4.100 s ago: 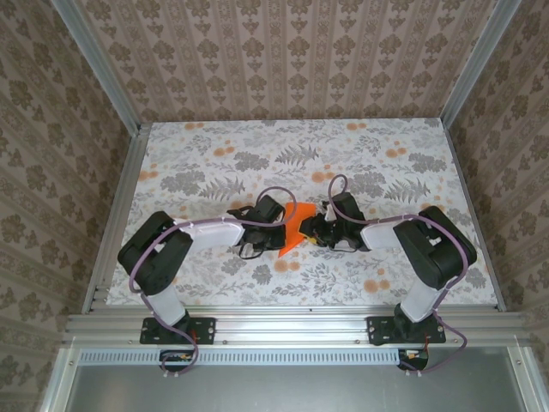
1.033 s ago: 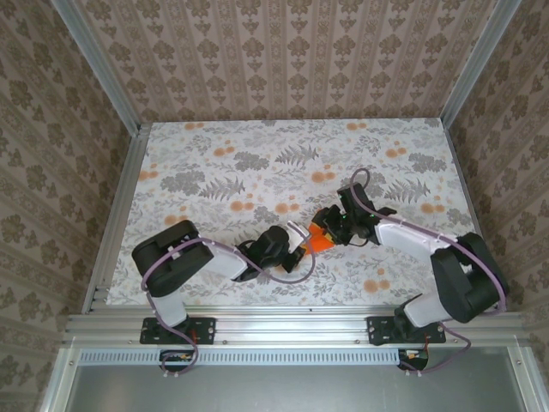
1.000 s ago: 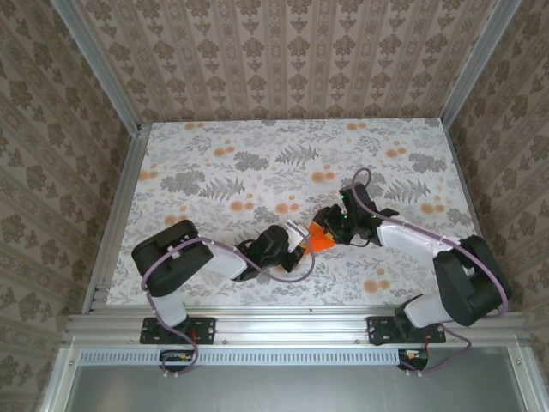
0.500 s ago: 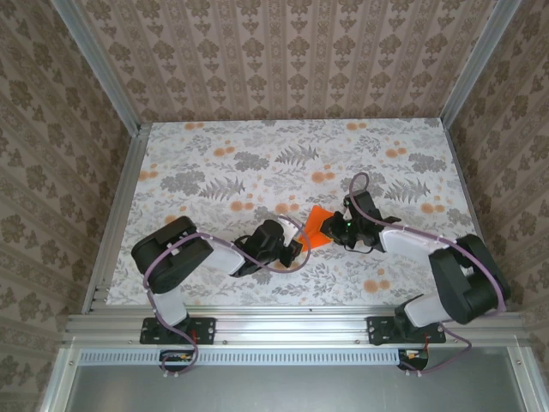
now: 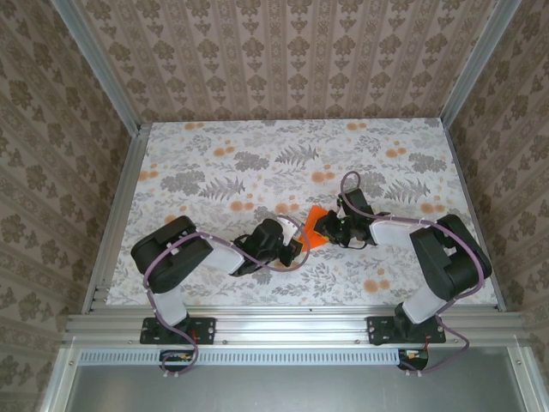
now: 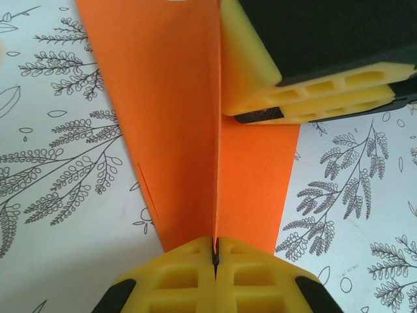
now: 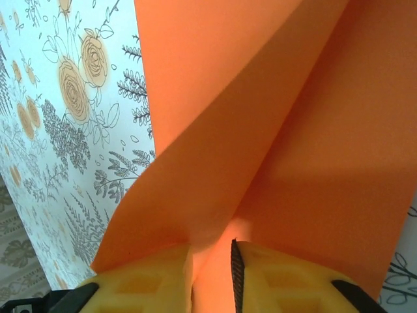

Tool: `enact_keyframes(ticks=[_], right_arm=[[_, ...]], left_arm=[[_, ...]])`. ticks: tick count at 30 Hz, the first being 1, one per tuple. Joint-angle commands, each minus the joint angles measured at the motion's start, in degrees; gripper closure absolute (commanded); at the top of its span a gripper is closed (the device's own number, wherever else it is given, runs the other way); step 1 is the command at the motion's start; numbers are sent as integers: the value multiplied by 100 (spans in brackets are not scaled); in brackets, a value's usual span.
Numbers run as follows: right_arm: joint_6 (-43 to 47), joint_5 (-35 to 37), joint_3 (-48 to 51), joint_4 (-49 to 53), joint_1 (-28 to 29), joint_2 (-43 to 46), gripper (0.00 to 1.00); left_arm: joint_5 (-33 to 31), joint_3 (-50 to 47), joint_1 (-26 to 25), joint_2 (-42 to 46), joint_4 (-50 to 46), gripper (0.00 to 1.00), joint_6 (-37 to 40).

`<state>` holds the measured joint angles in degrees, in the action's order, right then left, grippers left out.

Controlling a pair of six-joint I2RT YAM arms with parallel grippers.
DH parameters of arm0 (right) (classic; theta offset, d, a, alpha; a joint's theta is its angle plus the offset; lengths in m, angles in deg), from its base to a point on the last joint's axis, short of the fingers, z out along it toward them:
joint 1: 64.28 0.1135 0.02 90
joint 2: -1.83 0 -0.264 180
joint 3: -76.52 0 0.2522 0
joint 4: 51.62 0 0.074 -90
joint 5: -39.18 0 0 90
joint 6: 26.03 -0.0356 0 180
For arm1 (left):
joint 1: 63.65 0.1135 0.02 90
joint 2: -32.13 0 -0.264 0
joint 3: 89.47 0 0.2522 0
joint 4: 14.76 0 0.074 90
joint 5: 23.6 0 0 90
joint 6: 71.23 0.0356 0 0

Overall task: Fold a paper plane with a square sheet of paper (pick it up from the middle)
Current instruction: Fourth fold the wing at the center of the table.

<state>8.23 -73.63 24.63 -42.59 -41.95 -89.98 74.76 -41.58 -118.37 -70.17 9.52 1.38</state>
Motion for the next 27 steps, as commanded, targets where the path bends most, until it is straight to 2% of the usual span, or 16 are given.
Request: enact_keyframes(ticks=[1, 8, 12, 18, 22, 27], right_arm=[[-11, -93, 168, -279, -18, -83, 70], [62, -33, 175, -147, -18, -267, 64], [141, 108, 131, 135, -18, -329, 61], [225, 215, 97, 367, -18, -399, 57], [231, 241, 86, 377, -18, -435, 57], [205, 233, 103, 367, -18, -474, 57]], left_arm=[[231, 38, 41, -71, -76, 93, -159], [619, 137, 167, -37, -191, 83, -317], [937, 272, 315, 92, -296, 76, -587], [1089, 586, 555, 237, -810, 66, -1184], [1407, 735, 754, 209, -969, 63, -1744], [1767, 974, 781, 150, -1319, 63, -1985]])
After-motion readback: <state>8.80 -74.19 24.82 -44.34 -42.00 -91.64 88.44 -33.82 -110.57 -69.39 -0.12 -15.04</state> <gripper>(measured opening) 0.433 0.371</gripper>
